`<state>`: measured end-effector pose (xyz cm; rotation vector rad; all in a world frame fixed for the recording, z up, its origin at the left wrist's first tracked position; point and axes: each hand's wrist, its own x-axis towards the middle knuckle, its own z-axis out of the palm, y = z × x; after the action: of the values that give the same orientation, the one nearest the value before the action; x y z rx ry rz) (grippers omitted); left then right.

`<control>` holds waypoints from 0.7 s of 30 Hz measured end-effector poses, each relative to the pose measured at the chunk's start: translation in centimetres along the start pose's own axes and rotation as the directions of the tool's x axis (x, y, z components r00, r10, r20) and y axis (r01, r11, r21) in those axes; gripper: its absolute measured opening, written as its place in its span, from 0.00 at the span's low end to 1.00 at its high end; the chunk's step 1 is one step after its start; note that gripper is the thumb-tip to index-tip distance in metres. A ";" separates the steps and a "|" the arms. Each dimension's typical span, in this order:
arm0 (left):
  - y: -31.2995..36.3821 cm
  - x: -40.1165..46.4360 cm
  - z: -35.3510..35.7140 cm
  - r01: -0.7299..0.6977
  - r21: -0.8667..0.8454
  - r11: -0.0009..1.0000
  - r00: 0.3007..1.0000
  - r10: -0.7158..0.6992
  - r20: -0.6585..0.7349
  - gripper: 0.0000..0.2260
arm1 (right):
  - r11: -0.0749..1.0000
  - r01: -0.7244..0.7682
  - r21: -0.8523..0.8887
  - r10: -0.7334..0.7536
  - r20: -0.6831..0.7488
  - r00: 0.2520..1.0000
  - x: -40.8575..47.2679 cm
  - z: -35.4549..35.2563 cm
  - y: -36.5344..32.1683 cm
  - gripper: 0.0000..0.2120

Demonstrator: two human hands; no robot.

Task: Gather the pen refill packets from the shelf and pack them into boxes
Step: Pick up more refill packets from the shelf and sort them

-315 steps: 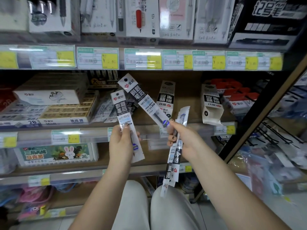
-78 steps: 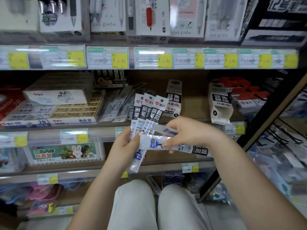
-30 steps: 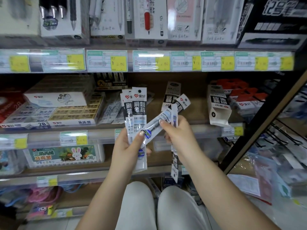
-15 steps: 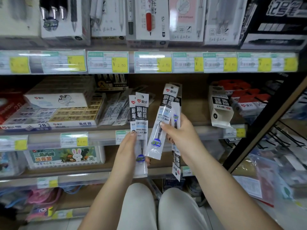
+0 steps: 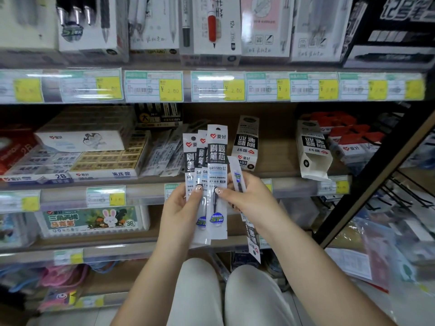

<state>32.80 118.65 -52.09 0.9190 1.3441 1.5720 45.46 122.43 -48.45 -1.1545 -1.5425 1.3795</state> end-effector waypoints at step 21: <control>0.0 -0.4 0.1 -0.049 -0.041 0.998 0.999 0.049 -0.011 0.08 | 0.995 -0.088 -0.040 0.089 0.037 0.995 0.1 -0.2 0.4 0.02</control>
<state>33.06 118.30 -52.06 0.9267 1.2999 1.6372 45.69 122.57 -48.81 -1.2389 -1.5679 1.4440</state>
